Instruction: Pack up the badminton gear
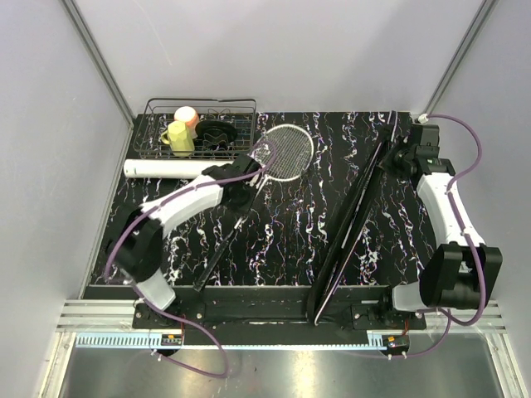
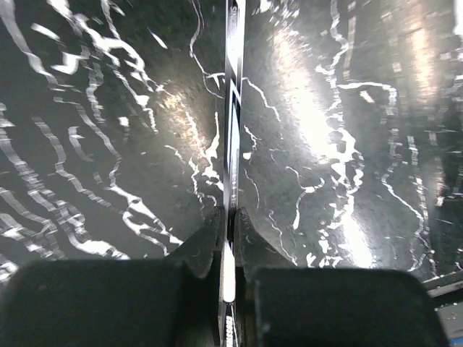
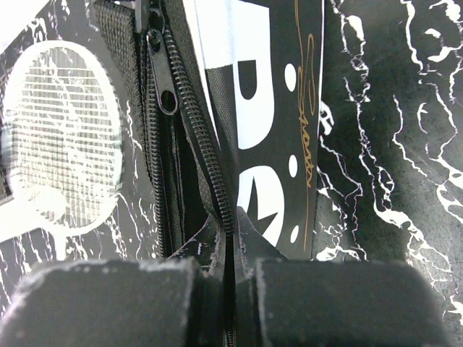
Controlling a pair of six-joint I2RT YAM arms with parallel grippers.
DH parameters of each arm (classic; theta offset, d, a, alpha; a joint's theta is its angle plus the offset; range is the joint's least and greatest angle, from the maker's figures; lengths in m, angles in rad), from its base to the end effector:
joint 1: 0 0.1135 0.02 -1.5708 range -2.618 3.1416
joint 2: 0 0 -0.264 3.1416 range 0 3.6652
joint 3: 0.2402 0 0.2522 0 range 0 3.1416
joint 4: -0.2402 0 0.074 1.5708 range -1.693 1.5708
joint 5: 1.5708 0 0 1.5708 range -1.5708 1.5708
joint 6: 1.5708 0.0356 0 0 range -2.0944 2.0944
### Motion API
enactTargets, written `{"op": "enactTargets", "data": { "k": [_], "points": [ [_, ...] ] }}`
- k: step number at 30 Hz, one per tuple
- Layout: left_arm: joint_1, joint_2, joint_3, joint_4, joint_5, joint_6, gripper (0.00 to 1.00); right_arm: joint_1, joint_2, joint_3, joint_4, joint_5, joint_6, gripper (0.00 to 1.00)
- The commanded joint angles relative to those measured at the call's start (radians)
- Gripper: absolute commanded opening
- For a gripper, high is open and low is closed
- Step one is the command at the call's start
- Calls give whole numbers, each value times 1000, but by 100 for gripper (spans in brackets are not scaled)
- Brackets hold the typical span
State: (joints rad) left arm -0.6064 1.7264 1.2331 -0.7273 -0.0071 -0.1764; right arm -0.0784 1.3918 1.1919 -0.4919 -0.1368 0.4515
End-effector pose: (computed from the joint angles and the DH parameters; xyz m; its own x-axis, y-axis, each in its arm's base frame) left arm 0.2817 -0.1951 0.2082 -0.8595 0.3826 -0.3389 0.4237 0.9042 -0.0536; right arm 0.3086 -0.0194 0.3137 -0.5841 0.4795 -0.6550 0.2531 0.8742 0.4143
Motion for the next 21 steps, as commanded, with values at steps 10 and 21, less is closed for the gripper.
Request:
{"op": "enactTargets", "data": {
  "k": [10, 21],
  "points": [
    [-390, -347, 32, -27, -691, -81, 0, 2, 170, 210, 47, 106, 156, 0],
    [-659, -268, 28, -124, -849, -124, 0, 0, 223, 256, 47, 89, 199, 0]
  ]
}}
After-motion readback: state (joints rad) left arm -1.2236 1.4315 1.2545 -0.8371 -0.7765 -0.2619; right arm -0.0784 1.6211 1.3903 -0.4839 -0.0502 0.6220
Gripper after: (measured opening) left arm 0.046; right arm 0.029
